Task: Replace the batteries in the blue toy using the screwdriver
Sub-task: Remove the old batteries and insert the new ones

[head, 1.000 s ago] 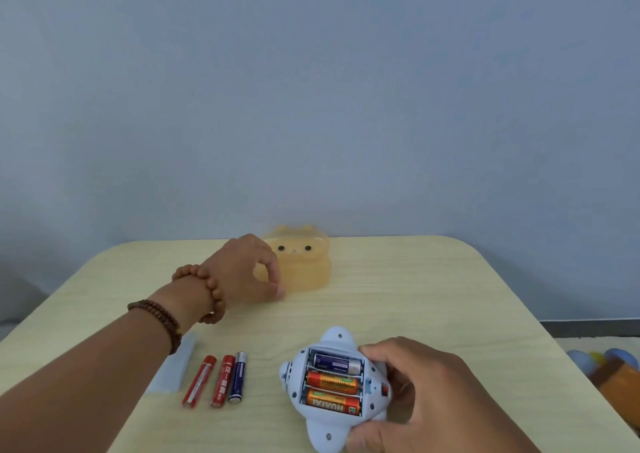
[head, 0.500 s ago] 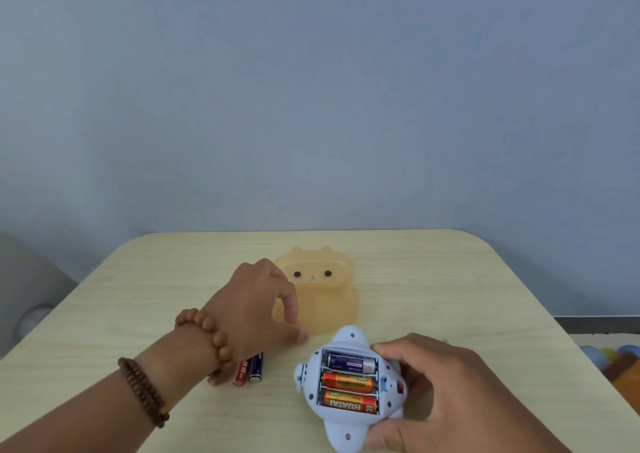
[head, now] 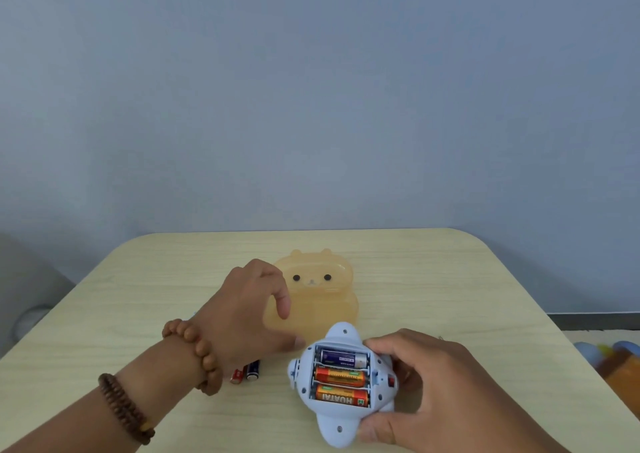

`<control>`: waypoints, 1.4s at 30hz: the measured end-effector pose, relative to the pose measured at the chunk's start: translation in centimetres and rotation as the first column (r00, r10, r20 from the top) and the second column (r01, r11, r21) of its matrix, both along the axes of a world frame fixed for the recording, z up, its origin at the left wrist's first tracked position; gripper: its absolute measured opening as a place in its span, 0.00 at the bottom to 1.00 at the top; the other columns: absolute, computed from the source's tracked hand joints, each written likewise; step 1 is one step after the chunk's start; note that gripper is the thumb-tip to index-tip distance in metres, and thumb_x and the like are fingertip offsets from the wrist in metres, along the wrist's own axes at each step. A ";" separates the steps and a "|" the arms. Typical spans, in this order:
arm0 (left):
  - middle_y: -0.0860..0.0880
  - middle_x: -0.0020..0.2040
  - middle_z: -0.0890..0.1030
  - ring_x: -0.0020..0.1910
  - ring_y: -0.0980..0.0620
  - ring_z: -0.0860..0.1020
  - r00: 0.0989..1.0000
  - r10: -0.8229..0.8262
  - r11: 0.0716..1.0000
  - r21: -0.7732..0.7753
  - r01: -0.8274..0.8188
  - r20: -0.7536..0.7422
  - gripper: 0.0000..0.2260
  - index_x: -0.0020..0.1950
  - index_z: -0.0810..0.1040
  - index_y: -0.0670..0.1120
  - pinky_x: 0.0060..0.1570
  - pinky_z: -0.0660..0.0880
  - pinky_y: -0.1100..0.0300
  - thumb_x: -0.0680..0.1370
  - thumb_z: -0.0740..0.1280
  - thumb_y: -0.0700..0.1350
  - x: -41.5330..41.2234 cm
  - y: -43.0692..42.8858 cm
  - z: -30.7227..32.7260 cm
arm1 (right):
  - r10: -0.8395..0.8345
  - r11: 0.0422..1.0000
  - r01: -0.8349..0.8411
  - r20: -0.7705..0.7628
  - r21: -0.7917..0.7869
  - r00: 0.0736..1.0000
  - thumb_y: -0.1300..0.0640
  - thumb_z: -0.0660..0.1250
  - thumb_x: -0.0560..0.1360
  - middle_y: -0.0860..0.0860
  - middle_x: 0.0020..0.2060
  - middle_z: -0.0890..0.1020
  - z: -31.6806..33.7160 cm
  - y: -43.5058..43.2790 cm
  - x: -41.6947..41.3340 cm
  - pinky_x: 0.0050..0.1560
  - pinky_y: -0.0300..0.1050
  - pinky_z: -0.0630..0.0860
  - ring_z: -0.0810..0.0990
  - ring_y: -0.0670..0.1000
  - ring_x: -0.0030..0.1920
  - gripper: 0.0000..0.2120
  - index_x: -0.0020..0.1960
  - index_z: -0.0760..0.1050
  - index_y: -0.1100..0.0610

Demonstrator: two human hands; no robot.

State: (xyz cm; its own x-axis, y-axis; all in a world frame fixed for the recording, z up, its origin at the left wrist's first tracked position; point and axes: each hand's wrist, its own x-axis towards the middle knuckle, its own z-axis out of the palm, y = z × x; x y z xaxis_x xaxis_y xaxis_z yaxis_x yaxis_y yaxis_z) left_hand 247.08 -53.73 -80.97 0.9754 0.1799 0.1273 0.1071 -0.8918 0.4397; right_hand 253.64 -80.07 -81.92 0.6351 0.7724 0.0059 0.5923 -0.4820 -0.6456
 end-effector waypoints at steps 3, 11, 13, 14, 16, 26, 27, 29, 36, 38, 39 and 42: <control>0.66 0.60 0.68 0.63 0.61 0.66 1.000 0.007 1.000 -0.022 -0.007 0.008 0.14 0.44 0.73 0.56 0.59 0.65 0.68 0.68 0.76 0.55 -1.0 -0.4 1.3 | -0.011 1.000 0.011 -0.010 0.013 1.000 0.31 0.77 0.58 0.32 0.56 0.77 0.1 0.0 -0.2 0.52 0.33 0.76 0.77 0.37 0.55 0.31 0.60 0.76 0.32; 0.64 0.52 0.72 0.57 0.64 0.69 0.967 -0.075 0.986 -0.129 0.108 0.243 0.10 0.49 0.70 0.60 0.52 0.69 0.70 0.73 0.69 0.50 -2.0 -8.4 2.7 | -0.037 0.999 0.037 0.011 0.029 0.999 0.29 0.75 0.54 0.30 0.56 0.78 -0.2 0.4 -0.3 0.54 0.38 0.79 0.80 0.37 0.53 0.37 0.63 0.76 0.34; 0.63 0.49 0.70 0.52 0.62 0.70 0.977 -0.065 0.980 -0.174 0.101 0.202 0.11 0.48 0.70 0.59 0.44 0.68 0.70 0.72 0.68 0.47 -1.5 -9.1 1.6 | -0.036 0.999 0.035 0.023 0.036 0.999 0.30 0.75 0.54 0.30 0.56 0.78 -0.2 0.5 -0.5 0.53 0.40 0.79 0.80 0.38 0.52 0.35 0.61 0.75 0.34; 0.62 0.48 0.70 0.51 0.61 0.70 0.979 -0.057 0.978 -0.184 0.094 0.197 0.11 0.47 0.70 0.59 0.42 0.67 0.70 0.71 0.68 0.46 -1.3 -9.2 1.3 | -0.037 0.999 0.036 0.026 0.037 0.999 0.30 0.74 0.55 0.31 0.55 0.79 -0.1 0.5 -0.6 0.53 0.40 0.79 0.80 0.39 0.52 0.34 0.60 0.75 0.33; 0.62 0.47 0.70 0.50 0.61 0.71 0.979 -0.041 0.974 -0.209 0.083 0.200 0.10 0.45 0.71 0.58 0.40 0.66 0.70 0.70 0.69 0.46 -1.2 -9.2 0.9 | -0.036 0.999 0.035 0.034 0.026 0.999 0.31 0.75 0.55 0.32 0.55 0.79 -0.1 0.6 -0.6 0.51 0.41 0.79 0.80 0.39 0.51 0.33 0.60 0.74 0.32; 0.60 0.46 0.71 0.47 0.61 0.70 0.979 0.001 0.972 -0.232 0.047 0.202 0.10 0.42 0.71 0.57 0.39 0.66 0.72 0.68 0.70 0.45 -0.7 -9.3 0.5 | -0.038 0.999 0.039 0.062 -0.022 0.997 0.35 0.76 0.59 0.38 0.52 0.79 0.2 0.8 -0.7 0.50 0.46 0.81 0.80 0.41 0.48 0.32 0.60 0.72 0.34; 0.60 0.46 0.71 0.48 0.61 0.70 0.980 0.006 0.970 -0.238 0.043 0.201 0.10 0.41 0.71 0.57 0.40 0.65 0.72 0.68 0.70 0.45 -0.6 -9.4 0.5 | -0.040 0.999 0.041 0.058 -0.016 0.998 0.34 0.74 0.57 0.37 0.52 0.79 0.1 0.7 -0.8 0.49 0.46 0.81 0.80 0.41 0.48 0.32 0.60 0.72 0.35; 0.59 0.46 0.71 0.50 0.60 0.70 0.978 0.019 0.965 -0.261 0.037 0.208 0.10 0.40 0.70 0.56 0.41 0.65 0.72 0.68 0.70 0.44 -0.5 -9.7 0.6 | -0.045 0.999 0.045 0.057 -0.004 0.997 0.34 0.73 0.57 0.37 0.51 0.78 0.0 0.7 -0.8 0.49 0.46 0.81 0.80 0.41 0.47 0.31 0.58 0.72 0.36; 0.58 0.47 0.73 0.52 0.60 0.70 0.980 0.009 0.951 -0.305 0.053 0.197 0.06 0.41 0.71 0.55 0.43 0.65 0.69 0.67 0.67 0.47 -0.7 -9.8 0.9 | -0.065 0.998 0.065 0.026 0.014 0.998 0.37 0.78 0.58 0.35 0.51 0.80 0.0 0.8 -0.8 0.48 0.44 0.81 0.81 0.40 0.47 0.29 0.57 0.75 0.36; 0.59 0.47 0.73 0.53 0.60 0.70 0.972 -0.029 0.971 -0.224 0.083 0.233 0.06 0.41 0.71 0.56 0.44 0.65 0.71 0.69 0.66 0.46 -0.9 -9.7 0.7 | -0.075 0.997 0.074 0.022 0.020 0.997 0.39 0.80 0.58 0.34 0.51 0.79 0.0 0.9 -0.8 0.47 0.41 0.81 0.81 0.40 0.47 0.27 0.55 0.76 0.37; 0.60 0.47 0.72 0.53 0.59 0.70 0.965 -0.073 0.982 -0.152 0.114 0.253 0.05 0.41 0.71 0.56 0.45 0.65 0.72 0.69 0.65 0.47 -1.0 -9.5 0.6 | -0.080 0.996 0.080 0.019 0.027 0.997 0.41 0.80 0.59 0.34 0.51 0.79 0.0 0.8 -0.8 0.46 0.39 0.80 0.80 0.40 0.46 0.26 0.54 0.76 0.37; 0.61 0.50 0.72 0.56 0.57 0.70 0.948 -0.204 0.976 -0.029 0.218 0.246 0.07 0.45 0.72 0.57 0.50 0.67 0.69 0.71 0.68 0.47 -1.4 -8.7 0.3 | -0.081 0.996 0.080 0.006 0.045 0.997 0.40 0.81 0.58 0.34 0.52 0.79 -0.1 0.7 -0.8 0.45 0.40 0.81 0.81 0.41 0.46 0.26 0.53 0.75 0.36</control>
